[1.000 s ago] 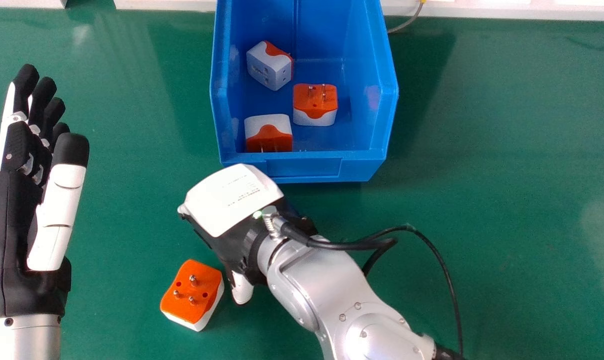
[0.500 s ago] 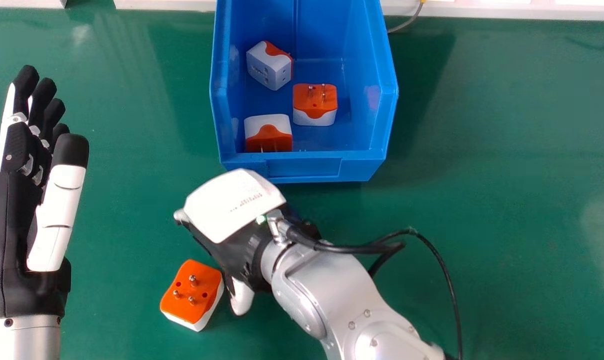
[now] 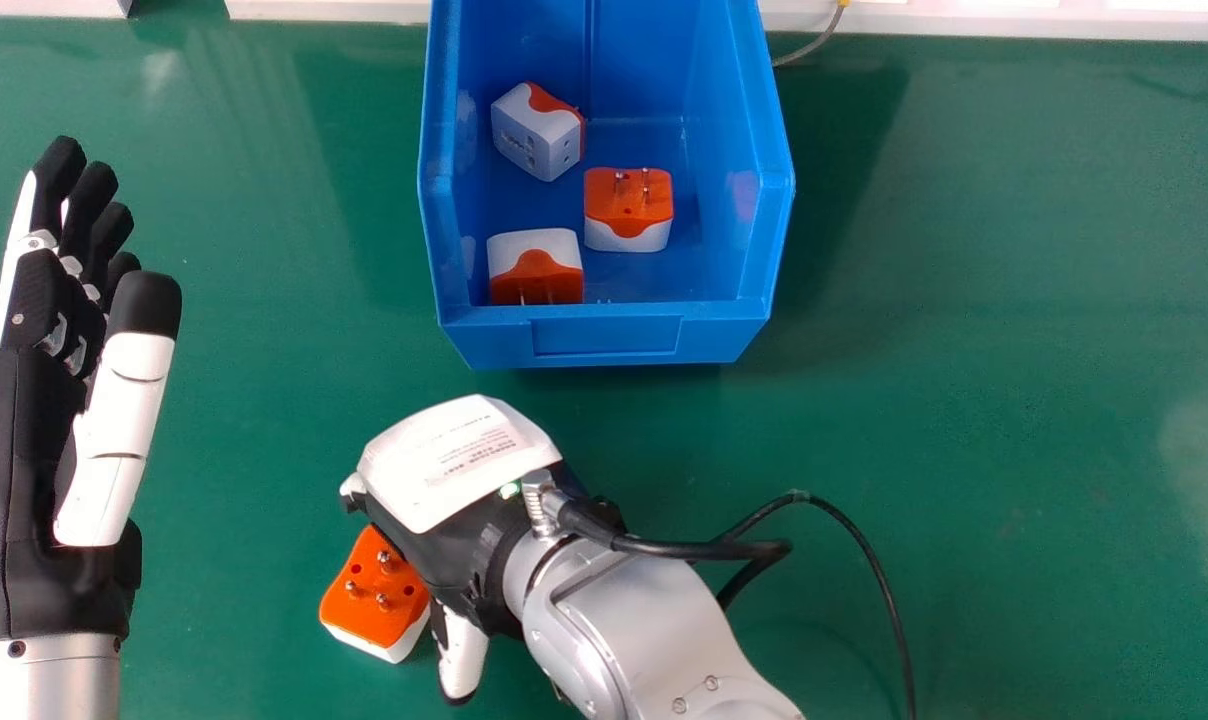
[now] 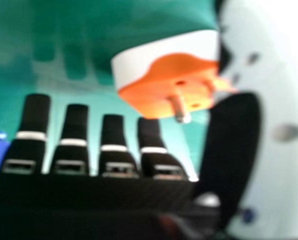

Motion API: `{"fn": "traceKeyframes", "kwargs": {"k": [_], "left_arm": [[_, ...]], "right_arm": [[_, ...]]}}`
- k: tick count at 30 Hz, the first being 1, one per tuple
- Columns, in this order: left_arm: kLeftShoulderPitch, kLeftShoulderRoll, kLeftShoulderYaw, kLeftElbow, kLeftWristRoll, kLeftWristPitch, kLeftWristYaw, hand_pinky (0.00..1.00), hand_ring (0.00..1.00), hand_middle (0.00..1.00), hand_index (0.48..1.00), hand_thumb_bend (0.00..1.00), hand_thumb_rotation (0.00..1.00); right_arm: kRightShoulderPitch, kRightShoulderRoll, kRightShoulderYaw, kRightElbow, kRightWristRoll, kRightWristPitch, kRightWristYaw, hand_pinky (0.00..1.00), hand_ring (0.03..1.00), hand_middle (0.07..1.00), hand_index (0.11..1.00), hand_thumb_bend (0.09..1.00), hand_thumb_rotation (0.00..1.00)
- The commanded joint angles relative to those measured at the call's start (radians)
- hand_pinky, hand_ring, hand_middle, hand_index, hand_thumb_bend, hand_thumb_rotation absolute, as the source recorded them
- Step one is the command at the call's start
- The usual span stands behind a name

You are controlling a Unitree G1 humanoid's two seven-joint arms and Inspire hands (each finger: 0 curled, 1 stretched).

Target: Pick all objects and put in blue box

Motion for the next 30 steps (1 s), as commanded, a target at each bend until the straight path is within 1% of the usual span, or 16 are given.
{"fn": "traceKeyframes", "kwargs": {"k": [1,5,9,11,13,16,20,24,26,28,29,30], "left_arm": [[0.002,0.001,0.003,-0.026,-0.002,-0.004,0.005,0.96,0.96,0.96,0.961,0.77,0.78],[0.003,0.002,0.004,-0.026,0.001,-0.007,0.007,0.96,0.96,0.96,0.962,0.78,0.78],[0.008,0.004,0.008,-0.030,-0.007,-0.006,0.005,0.96,0.96,0.96,0.962,0.78,0.78],[0.006,0.006,0.010,-0.025,-0.006,-0.009,0.004,0.96,0.96,0.96,0.962,0.78,0.78],[0.003,0.008,0.012,-0.020,-0.002,-0.009,0.004,0.96,0.96,0.96,0.965,0.79,0.77],[0.002,0.009,0.011,-0.018,0.003,-0.016,0.003,0.96,0.96,0.96,0.967,0.79,0.78],[0.001,0.006,0.010,-0.023,0.003,-0.010,0.006,0.95,0.95,0.96,0.963,0.79,0.78],[0.003,0.006,0.010,-0.026,0.005,-0.012,0.006,0.95,0.96,0.96,0.967,0.80,0.78],[0.004,0.004,0.011,-0.026,0.006,-0.008,0.010,0.95,0.96,0.96,0.969,0.80,0.78],[0.006,0.002,0.010,-0.028,0.000,-0.004,0.010,0.95,0.96,0.96,0.970,0.80,0.78],[0.007,0.001,0.009,-0.029,-0.002,-0.003,0.010,0.95,0.96,0.96,0.970,0.80,0.78],[0.008,0.002,0.009,-0.030,0.000,-0.002,0.010,0.95,0.96,0.96,0.971,0.80,0.78]], "right_arm": [[0.011,0.053,0.012,0.012,-0.001,0.003,-0.036,0.71,0.823,0.871,0.845,0.725,0.15],[-0.002,0.050,0.022,0.062,0.013,-0.021,-0.104,0.69,0.810,0.860,0.839,0.716,0.12],[-0.013,0.055,0.021,0.095,0.027,-0.027,-0.139,0.68,0.800,0.849,0.821,0.703,0.09],[-0.017,0.057,0.020,0.108,0.030,-0.027,-0.153,0.68,0.798,0.846,0.817,0.696,0.08],[-0.026,0.054,0.020,0.120,0.036,-0.037,-0.167,0.67,0.794,0.841,0.814,0.667,0.06],[-0.041,0.049,0.023,0.137,0.046,-0.054,-0.184,0.67,0.790,0.838,0.807,0.644,0.06],[-0.052,0.054,0.025,0.162,0.049,-0.065,-0.204,0.67,0.786,0.835,0.795,0.613,0.05],[-0.066,0.061,0.032,0.187,0.043,-0.071,-0.225,0.66,0.779,0.826,0.788,0.622,0.05],[-0.068,0.059,0.033,0.193,0.046,-0.080,-0.245,0.66,0.777,0.823,0.786,0.624,0.05],[-0.072,0.057,0.035,0.201,0.042,-0.086,-0.261,0.65,0.772,0.819,0.782,0.625,0.06],[-0.075,0.057,0.036,0.204,0.041,-0.087,-0.262,0.65,0.772,0.819,0.782,0.625,0.06],[-0.078,0.058,0.036,0.205,0.041,-0.087,-0.258,0.64,0.765,0.812,0.770,0.627,0.06]]}}
